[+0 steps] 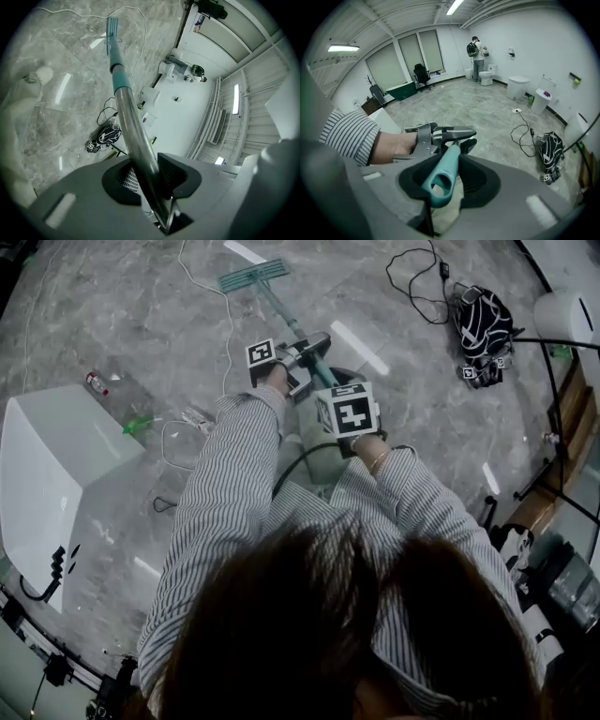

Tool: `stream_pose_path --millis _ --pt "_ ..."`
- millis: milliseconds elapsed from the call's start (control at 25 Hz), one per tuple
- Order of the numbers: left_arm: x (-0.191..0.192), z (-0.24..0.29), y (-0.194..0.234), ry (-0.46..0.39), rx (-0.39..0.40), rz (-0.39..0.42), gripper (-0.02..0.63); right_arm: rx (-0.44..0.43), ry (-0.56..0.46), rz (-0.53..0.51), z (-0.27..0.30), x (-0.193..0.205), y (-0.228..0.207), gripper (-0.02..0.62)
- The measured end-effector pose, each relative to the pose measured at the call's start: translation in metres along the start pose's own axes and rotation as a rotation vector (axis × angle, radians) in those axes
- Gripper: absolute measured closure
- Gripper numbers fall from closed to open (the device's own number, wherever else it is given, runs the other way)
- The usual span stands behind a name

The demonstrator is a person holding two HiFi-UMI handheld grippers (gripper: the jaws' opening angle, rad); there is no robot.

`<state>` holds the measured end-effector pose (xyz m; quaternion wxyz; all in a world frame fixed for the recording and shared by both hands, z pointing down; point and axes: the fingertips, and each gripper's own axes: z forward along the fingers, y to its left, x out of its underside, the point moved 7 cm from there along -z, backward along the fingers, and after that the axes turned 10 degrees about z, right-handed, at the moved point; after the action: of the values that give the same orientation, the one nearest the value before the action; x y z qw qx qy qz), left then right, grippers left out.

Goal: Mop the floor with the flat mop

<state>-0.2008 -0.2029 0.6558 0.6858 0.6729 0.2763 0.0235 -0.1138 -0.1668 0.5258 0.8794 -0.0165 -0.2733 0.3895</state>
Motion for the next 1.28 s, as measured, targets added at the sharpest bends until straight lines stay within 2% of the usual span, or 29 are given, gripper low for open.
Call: stream_pose_path --millis 200,480,840,1120,1280 --pt "0.082 -0.036 0.022 0.057 -0.025 -0.028 0.512 0.034 0.026 0.053 -0.047 0.079 0.013 0.48" --pt "0.18 -0.071 0.043 0.13 -0.052 -0.048 0.518 0.045 0.046 0.111 -0.109 0.164 0.017 0.48" --pt "0.302 -0.103 0.088 0.174 -0.067 -0.036 0.518 0.03 0.045 0.128 -0.175 0.281 0.002 0.48" --pt "0.405 -0.127 0.125 0.154 -0.057 -0.044 0.522 0.029 0.042 0.14 -0.231 0.377 -0.013 0.482" --pt "0.454 -0.138 0.142 0.205 -0.079 -0.039 0.522 0.032 0.037 0.152 -0.259 0.422 -0.019 0.482"
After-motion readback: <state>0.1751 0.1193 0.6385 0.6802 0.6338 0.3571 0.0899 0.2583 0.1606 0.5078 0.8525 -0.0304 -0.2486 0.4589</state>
